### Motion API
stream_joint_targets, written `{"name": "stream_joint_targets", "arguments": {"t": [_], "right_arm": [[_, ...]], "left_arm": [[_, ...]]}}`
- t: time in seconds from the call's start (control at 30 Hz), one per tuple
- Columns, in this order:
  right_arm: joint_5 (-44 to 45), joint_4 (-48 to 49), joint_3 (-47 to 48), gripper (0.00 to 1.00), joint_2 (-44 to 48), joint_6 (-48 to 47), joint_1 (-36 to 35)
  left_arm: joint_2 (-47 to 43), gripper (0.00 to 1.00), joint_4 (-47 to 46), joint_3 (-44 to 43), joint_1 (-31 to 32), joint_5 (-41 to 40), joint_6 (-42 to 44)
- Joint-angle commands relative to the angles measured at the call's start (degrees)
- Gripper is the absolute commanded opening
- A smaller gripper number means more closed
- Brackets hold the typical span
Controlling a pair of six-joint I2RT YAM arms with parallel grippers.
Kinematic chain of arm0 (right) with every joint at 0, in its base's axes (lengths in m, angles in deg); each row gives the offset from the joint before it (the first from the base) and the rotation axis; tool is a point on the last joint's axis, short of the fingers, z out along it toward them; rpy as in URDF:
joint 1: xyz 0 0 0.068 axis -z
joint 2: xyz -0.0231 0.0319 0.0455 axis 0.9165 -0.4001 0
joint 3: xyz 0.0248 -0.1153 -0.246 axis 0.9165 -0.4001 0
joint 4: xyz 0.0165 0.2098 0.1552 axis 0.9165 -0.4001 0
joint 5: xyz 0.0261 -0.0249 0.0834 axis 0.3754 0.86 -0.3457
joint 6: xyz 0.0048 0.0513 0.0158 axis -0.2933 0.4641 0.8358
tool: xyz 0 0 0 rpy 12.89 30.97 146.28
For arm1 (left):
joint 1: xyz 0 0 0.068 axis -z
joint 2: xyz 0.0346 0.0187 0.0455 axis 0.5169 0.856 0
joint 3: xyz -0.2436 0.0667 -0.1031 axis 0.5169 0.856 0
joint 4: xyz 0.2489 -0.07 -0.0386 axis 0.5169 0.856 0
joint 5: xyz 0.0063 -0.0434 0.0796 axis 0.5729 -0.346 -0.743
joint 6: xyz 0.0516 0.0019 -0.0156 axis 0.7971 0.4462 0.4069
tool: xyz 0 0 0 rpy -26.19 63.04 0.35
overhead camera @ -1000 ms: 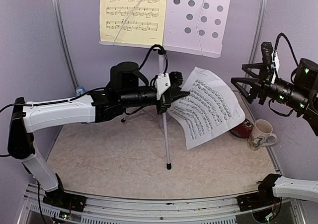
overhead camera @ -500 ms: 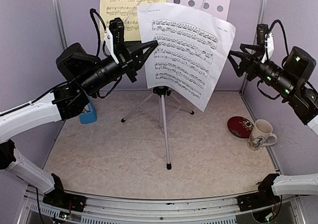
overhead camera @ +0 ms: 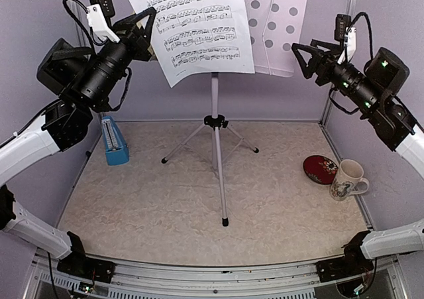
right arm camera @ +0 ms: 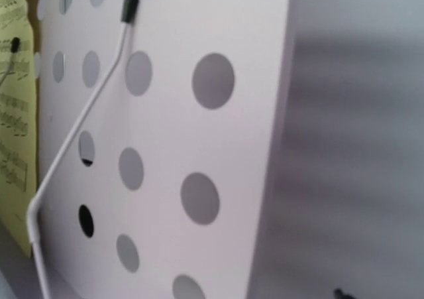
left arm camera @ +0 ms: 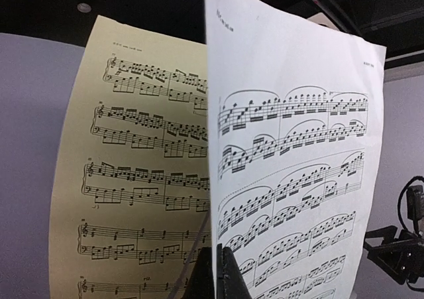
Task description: Set up the instrument practice props
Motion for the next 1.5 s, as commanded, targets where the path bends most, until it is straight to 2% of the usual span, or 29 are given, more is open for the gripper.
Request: {"name": "stream_joint_targets", "arguments": {"t": [0.0, 0.23, 0.57, 0.93, 1.07, 1.33, 1.47], "right_arm": [[-1.16, 4.29, 2.28, 0.77, -1.62, 2.03, -0.36], [-3.96, 6.95, 5.10, 0.75, -5.25, 4.98, -0.36], [-6.10, 11.89, 6.84, 0.72, -8.66, 9.53, -1.16], [-5.32, 15.22, 8.89, 0.71, -12.42, 10.02, -4.96], [-0.99, 14.57, 9.93, 0.70, -12.91, 8.11, -6.72], [12.57, 16.00, 4.01, 0.76, -7.27, 4.54, -6.87], [14.53, 13.55, 4.19, 0.80, -5.74, 2.05, -6.69]], "left_arm": [[-1.23, 0.00, -1.13, -2.54, 0.03, -7.50, -2.27], [0.96, 0.00, -0.31, -7.21, 1.16, -7.48, -0.02], [11.31, 0.00, 7.84, -22.42, 4.78, -10.73, 10.64], [13.54, 0.00, 8.65, -25.26, 5.43, -11.31, 13.09], [14.08, 0.00, 8.62, -25.69, 5.60, -10.82, 13.37], [14.97, 0.00, 8.28, -25.89, 5.66, -10.65, 14.07], [15.19, 0.00, 7.91, -25.98, 5.70, -10.73, 14.46]]}}
